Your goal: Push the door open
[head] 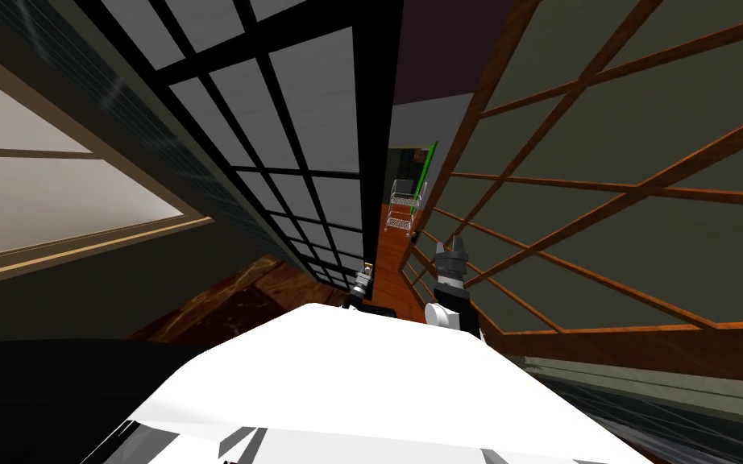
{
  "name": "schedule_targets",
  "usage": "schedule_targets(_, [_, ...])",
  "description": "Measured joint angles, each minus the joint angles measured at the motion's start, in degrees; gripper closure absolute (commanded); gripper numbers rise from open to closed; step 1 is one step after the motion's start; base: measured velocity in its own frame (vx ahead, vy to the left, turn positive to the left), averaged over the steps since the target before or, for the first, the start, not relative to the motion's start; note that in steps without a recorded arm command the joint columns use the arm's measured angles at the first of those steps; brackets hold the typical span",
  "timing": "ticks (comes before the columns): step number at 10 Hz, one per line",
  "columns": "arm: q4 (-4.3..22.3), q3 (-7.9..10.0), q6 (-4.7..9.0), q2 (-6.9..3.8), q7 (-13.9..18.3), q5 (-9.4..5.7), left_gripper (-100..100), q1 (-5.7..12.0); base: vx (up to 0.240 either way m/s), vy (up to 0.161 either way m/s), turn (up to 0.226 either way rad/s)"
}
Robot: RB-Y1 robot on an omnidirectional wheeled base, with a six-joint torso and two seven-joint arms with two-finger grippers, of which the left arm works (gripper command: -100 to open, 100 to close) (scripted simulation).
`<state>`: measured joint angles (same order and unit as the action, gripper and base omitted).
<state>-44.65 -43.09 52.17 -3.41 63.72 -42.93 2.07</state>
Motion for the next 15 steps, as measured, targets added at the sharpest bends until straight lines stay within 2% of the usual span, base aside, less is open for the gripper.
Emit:
schedule_targets(1, [-0.33, -0.48, 0.26, -0.02, -0.7, -0.92, 100, -0.08, 0.182, -0.03, 0.073])
schedule_targets(3, [1.8, -1.54, 2.0, 0.77, -0.93, -2.41, 100, 1.07, 0.133, -0.062, 0.11])
schedule_targets(5, [1.7, -2.63, 2.6, 0.71, -1.76, -4.13, 100, 0.96, 0.15, -0.038, 0.124])
schedule_targets(6, [3.3, -3.15, 3.43, 1.37, -1.7, -4.89, 100, 1.74, 0.103, -0.037, 0.034])
schedule_targets(7, [2.03, -3.39, 3.22, 0.92, -2.42, -5.72, 100, 1.37, 0.098, -0.046, 0.14])
schedule_targets(8, [2.16, -3.9, 3.35, 1.12, -3.06, -6.74, 100, 1.71, 0.115, -0.044, 0.164])
schedule_targets(9, [3.21, -4.35, 4.13, 1.45, -3.25, -7.55, 100, 2.2, 0.124, -0.045, 0.074])
schedule_targets(11, [1.52, -5.19, 4.35, 0.89, -5.01, -9.41, 100, 1.36, 0.115, -0.057, 0.094])
schedule_targets(13, [4.38, -5.88, 5.9, 2.19, -4.73, -10.7, 100, 2.91, 0.117, -0.033, 0.098])
schedule_targets(15, [6.07, -7.02, 7.16, 3.14, -5.08, -12.45, 100, 3.62, 0.135, -0.062, 0.111])
